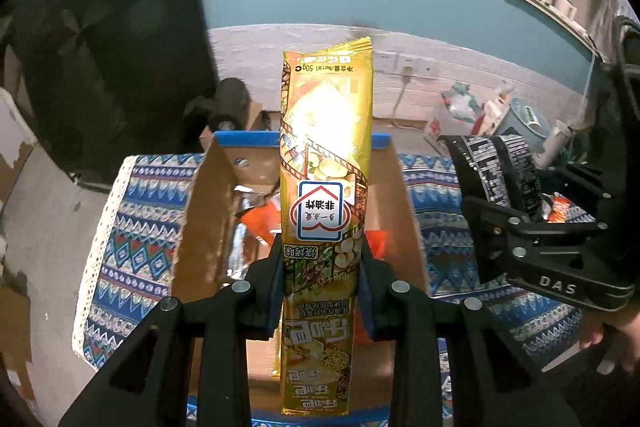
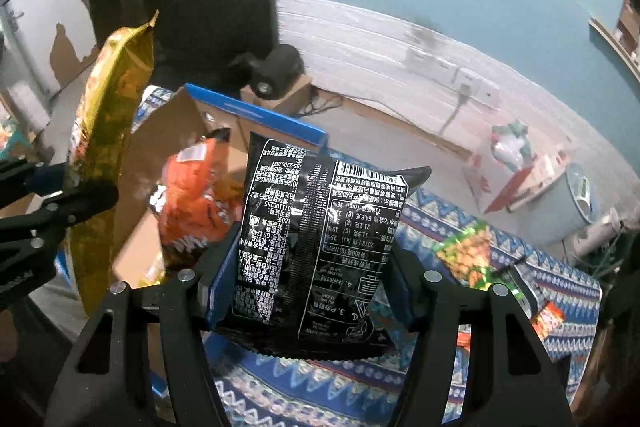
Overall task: Organize snacks
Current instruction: 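Open the left tool dropping the yellow stick while the right tool drops the black packet into the box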
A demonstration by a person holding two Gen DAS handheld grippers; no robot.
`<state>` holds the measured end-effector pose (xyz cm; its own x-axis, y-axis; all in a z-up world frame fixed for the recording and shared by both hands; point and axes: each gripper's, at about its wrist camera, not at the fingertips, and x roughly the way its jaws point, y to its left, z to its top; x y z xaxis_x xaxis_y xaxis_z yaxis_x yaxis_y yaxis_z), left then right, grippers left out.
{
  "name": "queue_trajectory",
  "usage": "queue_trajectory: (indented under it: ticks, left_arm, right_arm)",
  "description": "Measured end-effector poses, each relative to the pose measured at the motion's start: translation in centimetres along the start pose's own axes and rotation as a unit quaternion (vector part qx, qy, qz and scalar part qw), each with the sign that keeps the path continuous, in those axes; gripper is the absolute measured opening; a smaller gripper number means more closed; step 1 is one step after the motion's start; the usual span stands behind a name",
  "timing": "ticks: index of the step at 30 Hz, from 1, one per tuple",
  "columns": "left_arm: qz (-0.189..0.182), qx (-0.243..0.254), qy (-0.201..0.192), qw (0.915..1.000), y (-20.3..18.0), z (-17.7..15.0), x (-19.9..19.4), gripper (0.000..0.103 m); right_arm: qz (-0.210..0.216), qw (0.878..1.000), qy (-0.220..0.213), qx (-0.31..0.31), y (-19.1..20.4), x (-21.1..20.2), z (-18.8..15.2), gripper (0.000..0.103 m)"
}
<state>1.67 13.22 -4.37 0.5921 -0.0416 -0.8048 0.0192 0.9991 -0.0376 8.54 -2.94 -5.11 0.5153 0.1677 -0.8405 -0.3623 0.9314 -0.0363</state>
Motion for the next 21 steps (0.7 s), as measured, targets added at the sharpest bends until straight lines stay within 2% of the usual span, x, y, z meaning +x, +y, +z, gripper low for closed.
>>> queue_trajectory:
  ticks: [9,18,21]
  left_arm:
    - [0.02,-0.035,0.021,0.999,3.6,-0.6,2.0,0.031]
    - [0.043,-0.059,0.061,0.9955,5.7,-1.3,4.7,0.033]
    - [0.055,-0.062,0.057,0.9949,6.1,-1.3,4.5,0.033]
  right_arm:
    - [0.037,0.999,0.01,-0.014,2.7,1.2,0.9,0.063]
    - [0.069,0.997,0.021,-0.039,4.3,3.2,1.8,0.063]
    - [0.075,0.996,0.022,-0.041,4.4,3.8,2.1,0.063]
